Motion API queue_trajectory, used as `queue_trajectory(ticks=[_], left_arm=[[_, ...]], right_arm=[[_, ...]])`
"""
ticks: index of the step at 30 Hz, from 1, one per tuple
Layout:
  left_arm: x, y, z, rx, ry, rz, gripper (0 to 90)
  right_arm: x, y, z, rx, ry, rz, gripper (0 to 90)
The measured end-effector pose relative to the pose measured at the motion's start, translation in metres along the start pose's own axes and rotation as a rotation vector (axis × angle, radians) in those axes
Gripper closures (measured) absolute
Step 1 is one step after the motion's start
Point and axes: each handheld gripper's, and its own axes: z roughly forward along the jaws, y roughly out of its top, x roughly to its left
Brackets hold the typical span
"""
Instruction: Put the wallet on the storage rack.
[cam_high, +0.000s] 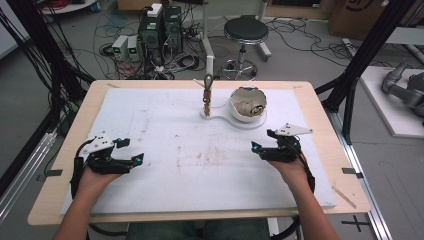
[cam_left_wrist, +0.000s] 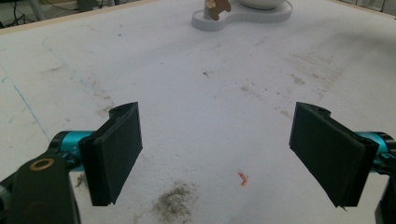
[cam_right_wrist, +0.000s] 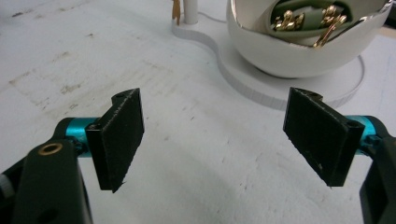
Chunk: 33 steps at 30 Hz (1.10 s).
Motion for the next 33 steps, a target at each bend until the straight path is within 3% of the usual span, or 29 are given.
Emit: queue_trajectory(ticks=[4,14,33], left_arm=[[0.001,0.001,-0.001,-0.005,0.004,-0.003,17.0],[0.001,0.003,0.003,-0.007,0.004,0.000,17.0],[0.006,-0.002,-0.003,0.001,0.014,-0.017,17.0]], right_arm=[[-0.001,-0.006,0.001,0.022,-0.001,0.015,19.9],[-0.006,-0.014,-0.003,0.012,-0.019,0.020,19.9],[-0.004,-0.012,0.005,0.037,-0.026,-0.001,19.9]])
